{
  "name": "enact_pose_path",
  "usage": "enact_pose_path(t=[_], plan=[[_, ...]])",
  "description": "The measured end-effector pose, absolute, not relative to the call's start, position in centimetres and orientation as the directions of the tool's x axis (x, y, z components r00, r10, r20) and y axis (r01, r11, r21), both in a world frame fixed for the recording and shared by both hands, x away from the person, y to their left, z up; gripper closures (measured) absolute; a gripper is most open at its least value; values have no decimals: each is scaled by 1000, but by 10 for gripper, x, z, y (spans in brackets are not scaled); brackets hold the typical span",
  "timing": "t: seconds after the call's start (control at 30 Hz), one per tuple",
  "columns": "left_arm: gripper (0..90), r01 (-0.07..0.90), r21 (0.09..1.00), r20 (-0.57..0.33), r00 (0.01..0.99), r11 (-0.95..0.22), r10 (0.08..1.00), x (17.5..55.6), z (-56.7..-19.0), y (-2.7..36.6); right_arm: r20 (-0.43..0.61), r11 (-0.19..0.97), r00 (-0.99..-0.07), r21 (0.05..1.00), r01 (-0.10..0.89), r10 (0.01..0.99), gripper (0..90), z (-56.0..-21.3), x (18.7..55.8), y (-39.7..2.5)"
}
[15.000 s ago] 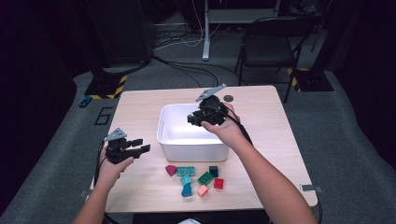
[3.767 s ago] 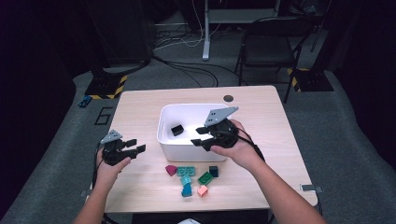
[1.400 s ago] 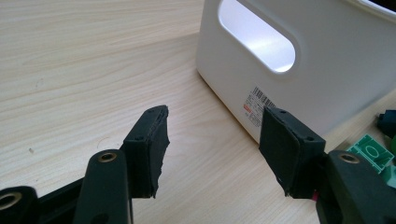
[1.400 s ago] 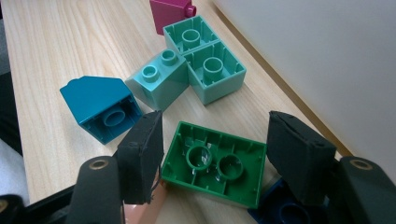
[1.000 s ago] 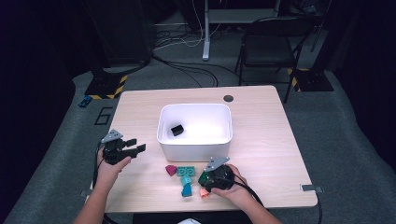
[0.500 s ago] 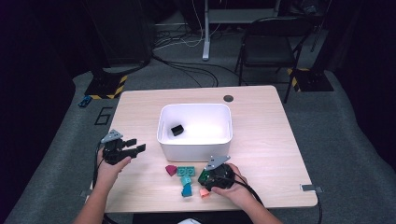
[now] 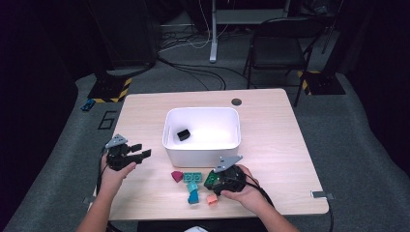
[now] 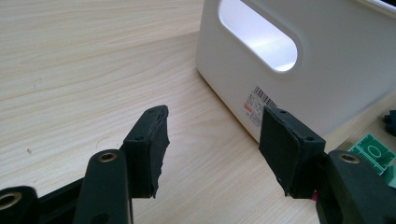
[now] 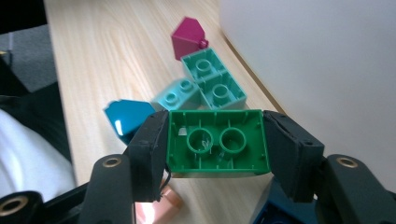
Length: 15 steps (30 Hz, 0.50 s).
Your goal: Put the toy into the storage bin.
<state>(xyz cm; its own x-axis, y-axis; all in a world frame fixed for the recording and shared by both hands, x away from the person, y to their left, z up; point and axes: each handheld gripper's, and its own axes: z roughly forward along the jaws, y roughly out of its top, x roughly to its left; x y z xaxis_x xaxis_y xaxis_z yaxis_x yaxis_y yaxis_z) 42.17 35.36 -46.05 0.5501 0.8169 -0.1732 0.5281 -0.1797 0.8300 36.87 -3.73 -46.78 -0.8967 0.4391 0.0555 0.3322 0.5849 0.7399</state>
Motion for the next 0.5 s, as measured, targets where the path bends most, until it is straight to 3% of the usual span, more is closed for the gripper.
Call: enact_pose_path(t=[0.5], plan=[[418, 529, 830, -176, 548, -176, 818, 421, -461, 354, 39, 605, -932, 751, 265, 360, 426, -409, 367, -40]])
